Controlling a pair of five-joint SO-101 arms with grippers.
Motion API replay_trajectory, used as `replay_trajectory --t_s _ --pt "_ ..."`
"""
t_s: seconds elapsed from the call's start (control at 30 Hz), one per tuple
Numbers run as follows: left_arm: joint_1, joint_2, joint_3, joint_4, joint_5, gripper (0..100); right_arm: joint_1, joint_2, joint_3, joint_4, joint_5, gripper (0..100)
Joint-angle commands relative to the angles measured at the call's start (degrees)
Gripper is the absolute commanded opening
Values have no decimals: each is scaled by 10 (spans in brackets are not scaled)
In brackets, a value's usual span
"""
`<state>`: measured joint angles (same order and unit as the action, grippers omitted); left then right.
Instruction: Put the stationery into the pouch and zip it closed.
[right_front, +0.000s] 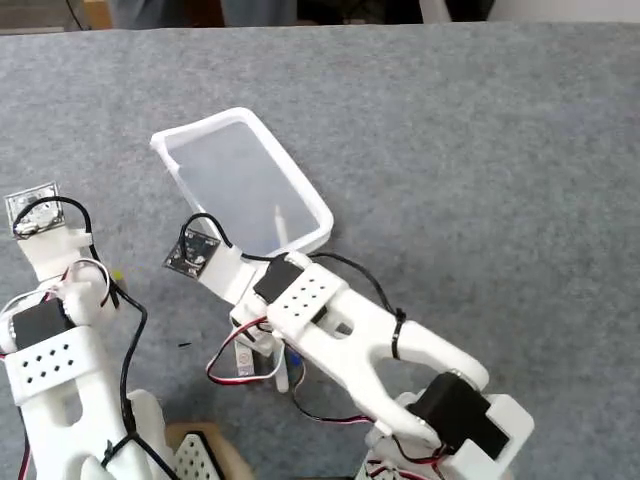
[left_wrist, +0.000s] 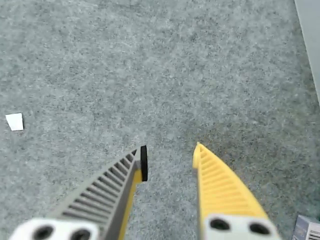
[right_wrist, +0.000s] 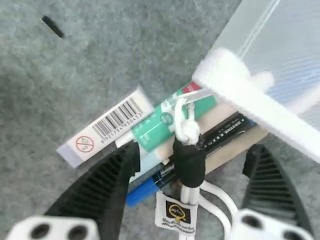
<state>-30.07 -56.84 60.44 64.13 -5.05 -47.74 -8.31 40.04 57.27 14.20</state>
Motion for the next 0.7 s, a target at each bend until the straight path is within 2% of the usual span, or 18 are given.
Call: replay_trajectory --t_s 0.0,0.3,0.47,0.67 --pt "-4 2 -28 4 -5 177 0 -2 -10 -8 6 336" --pt "-4 2 -17 0 -6 177 19 -2 51 -62 3 331" --pt "-2 2 -2 -1 -6 177 19 -2 52 -76 4 224" --pt "-5 2 -1 -1 -6 177 20 -2 55 -84 4 220"
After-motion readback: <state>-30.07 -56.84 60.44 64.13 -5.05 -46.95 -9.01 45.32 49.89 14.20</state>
